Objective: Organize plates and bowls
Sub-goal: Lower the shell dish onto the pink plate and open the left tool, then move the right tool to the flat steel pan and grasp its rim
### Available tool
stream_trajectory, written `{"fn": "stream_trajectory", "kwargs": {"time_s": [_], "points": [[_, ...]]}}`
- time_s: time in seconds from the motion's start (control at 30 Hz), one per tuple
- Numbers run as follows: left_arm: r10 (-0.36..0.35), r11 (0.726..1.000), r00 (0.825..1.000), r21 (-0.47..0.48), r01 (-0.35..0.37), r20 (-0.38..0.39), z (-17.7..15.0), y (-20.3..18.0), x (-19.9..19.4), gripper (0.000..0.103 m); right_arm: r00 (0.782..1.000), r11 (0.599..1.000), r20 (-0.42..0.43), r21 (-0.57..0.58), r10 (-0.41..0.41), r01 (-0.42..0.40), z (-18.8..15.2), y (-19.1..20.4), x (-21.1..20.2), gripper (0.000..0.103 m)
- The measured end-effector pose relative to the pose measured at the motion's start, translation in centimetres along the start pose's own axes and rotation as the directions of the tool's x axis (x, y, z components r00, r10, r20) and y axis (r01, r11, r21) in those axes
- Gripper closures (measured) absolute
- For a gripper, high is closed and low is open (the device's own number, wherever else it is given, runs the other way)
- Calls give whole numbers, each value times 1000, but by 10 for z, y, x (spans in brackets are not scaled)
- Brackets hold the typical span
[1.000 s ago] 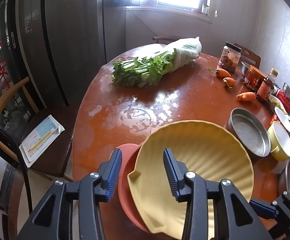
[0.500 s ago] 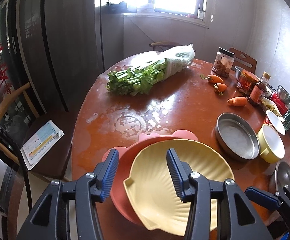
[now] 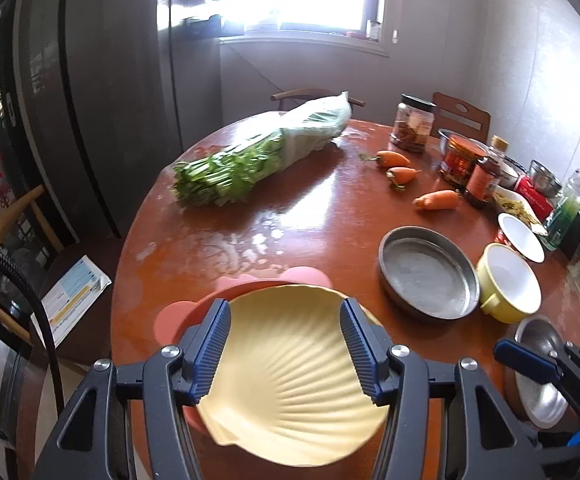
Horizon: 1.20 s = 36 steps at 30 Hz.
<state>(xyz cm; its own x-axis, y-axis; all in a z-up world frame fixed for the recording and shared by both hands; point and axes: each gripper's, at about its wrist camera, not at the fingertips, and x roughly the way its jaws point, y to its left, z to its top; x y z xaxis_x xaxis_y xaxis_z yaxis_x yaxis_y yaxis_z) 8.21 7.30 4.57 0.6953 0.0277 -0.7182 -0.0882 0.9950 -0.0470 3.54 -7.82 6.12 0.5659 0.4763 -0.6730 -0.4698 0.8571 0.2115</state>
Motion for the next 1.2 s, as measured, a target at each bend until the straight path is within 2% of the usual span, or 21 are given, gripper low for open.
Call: {"fn": "stream_trajectory", "kwargs": {"time_s": [0.3, 0.57, 0.8, 0.9, 1.0, 1.2], "points": [[-21, 999, 1000, 34, 21, -4, 5, -24, 1, 46, 999, 999, -15, 10, -44, 44, 4, -28, 2, 43], [-35, 998, 999, 51, 36, -35, 6, -25, 12, 45, 989, 993, -106, -54, -107, 102, 14, -35, 54, 43], [-27, 997, 999, 77, 29, -30, 5, -20, 13, 45, 969, 980, -165, -113, -182, 165, 22, -36, 97, 57], [-29, 997, 999, 72, 32, -31, 5, -16, 13, 45, 962, 979, -206, -133, -178, 152, 21, -34, 110, 67], [-30, 997, 999, 68, 32, -32, 4, -13, 12, 45, 961, 975, -214, -178, -173, 136, 16, -26, 110, 71], [-43, 998, 999, 54, 44, -31, -5, -12, 3, 45, 965, 983, -251, -179, -72, 27, -5, -5, 89, 71]]}}
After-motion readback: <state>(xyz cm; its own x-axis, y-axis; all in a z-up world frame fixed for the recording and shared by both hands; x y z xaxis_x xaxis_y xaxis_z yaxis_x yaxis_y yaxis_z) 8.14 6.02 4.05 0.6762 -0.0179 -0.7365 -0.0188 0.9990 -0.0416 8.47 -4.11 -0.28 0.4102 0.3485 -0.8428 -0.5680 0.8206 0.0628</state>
